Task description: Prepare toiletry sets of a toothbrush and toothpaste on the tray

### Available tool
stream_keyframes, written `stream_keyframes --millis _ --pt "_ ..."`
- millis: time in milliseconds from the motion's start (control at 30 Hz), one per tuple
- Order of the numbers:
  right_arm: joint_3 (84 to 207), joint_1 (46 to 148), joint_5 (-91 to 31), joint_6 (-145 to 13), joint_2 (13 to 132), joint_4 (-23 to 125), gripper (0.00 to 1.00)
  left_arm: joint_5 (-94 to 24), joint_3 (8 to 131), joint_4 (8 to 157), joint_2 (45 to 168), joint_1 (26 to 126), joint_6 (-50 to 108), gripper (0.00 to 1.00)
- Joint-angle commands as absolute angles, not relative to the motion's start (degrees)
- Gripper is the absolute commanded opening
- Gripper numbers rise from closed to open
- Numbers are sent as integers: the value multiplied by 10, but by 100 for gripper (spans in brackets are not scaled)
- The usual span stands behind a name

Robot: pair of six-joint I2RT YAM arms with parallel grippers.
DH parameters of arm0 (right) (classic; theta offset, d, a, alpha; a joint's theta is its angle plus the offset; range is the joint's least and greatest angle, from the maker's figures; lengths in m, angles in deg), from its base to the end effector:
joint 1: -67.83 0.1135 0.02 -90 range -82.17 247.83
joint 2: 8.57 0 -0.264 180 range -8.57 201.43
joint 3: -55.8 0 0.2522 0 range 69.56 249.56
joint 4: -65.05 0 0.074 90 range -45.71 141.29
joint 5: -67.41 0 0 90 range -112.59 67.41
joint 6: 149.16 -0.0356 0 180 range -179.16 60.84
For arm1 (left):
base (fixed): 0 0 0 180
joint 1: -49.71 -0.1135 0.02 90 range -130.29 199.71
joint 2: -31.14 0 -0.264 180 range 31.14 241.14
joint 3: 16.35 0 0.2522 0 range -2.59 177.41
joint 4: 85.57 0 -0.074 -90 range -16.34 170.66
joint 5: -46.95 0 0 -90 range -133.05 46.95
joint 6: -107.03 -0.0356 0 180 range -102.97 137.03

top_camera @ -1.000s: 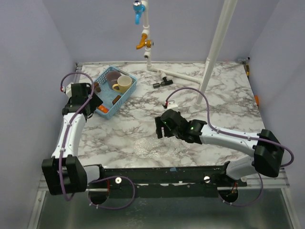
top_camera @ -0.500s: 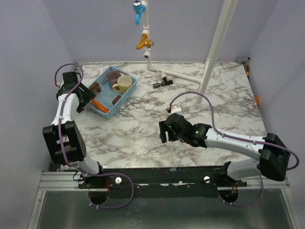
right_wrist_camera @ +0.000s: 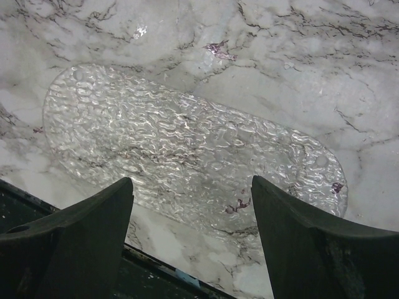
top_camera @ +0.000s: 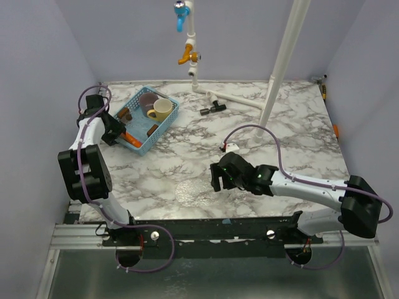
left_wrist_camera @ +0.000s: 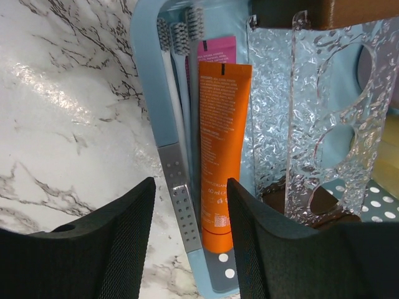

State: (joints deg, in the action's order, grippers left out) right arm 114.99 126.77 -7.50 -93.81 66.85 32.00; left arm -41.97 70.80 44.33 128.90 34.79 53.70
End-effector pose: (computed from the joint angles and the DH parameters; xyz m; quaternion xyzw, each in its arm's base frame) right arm 0.1454 0.2234 0.2164 -0.1509 0.9182 0.1671 0.3259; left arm 0.3453 0.0913 0.2331 -0.4189 0.8721 -0.0567 0.2466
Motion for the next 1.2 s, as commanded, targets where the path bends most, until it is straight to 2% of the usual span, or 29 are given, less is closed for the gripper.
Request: stream_keyframes --millis 0,233,467,1167 --pt "1139 1271 -80 -947 647 329 80 -391 698 439 1298 344 530 46" --pt "1129 1271 -83 -954 641 329 80 -388 694 436 1299 344 526 31" --pt "1120 1271 -77 -957 629 324 80 -382 678 441 1296 344 516 0" --pt "1136 1272 -62 -952 606 284 80 -318 612 434 1206 379 436 0"
